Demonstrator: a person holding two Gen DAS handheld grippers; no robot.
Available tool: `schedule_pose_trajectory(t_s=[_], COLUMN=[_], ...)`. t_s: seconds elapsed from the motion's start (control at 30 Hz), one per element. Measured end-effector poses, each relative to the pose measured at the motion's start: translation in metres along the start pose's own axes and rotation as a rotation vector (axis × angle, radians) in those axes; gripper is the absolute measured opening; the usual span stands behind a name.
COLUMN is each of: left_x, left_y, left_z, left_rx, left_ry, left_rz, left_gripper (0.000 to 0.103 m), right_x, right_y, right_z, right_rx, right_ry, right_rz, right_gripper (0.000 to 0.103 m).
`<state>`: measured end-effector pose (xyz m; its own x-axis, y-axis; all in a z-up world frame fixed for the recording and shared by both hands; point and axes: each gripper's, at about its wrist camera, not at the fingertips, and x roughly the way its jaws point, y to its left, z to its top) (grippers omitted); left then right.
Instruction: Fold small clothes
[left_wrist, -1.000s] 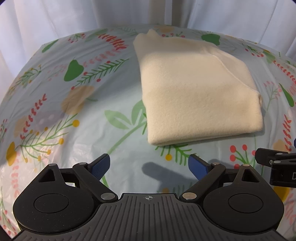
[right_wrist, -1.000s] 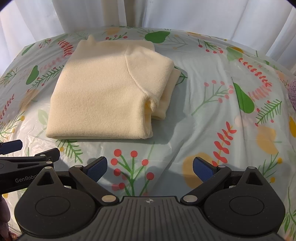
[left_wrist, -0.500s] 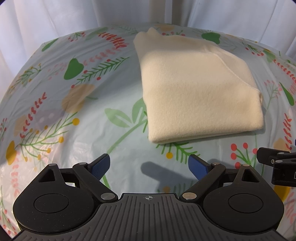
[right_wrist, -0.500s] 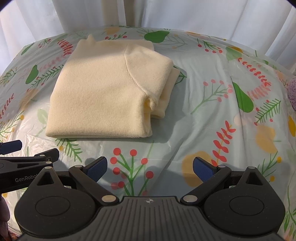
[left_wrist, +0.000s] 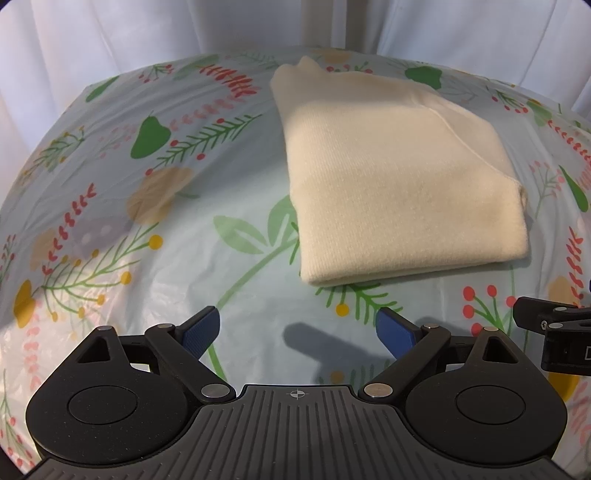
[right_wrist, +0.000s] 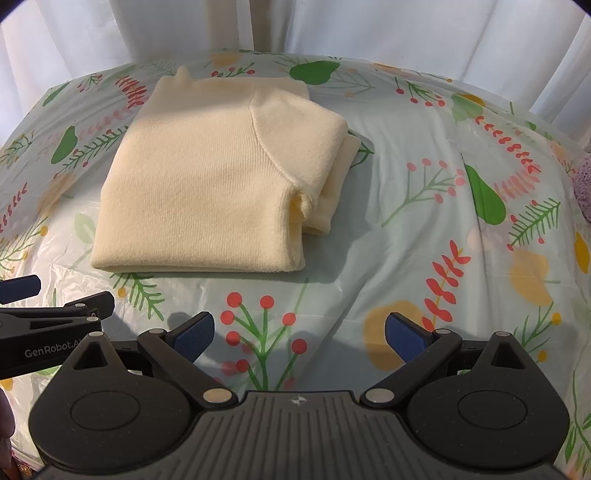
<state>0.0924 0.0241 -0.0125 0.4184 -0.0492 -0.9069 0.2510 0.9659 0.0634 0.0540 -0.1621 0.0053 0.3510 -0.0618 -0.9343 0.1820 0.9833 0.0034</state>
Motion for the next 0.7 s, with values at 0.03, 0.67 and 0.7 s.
schedule_pose_trajectory(t_s=[0.03, 0.67, 0.7], left_x=[-0.0001, -0.0013, -0.0012], left_y=[0.0000, 0.0001, -0.0001], left_z=[-0.0001, -0.0005, -0.0006], left_rx=[0.001, 0.006, 0.005], left_ry=[0.000, 0.001, 0.001], left_rz=[0.001, -0.003, -0.006], left_gripper=[0.095, 0.095, 0.095], right_x=[0.0000, 0.0011, 0.0011], right_y=[-0.0001, -0.0001, 0.0001], right_z=[-0.0002, -0.0018, -0.0018], right_rx=[0.000, -0.003, -0.003], right_ry=[0.000, 0.004, 0.004], right_rz=[0.000, -0.004, -0.004], right_gripper=[0.099, 0.099, 0.099])
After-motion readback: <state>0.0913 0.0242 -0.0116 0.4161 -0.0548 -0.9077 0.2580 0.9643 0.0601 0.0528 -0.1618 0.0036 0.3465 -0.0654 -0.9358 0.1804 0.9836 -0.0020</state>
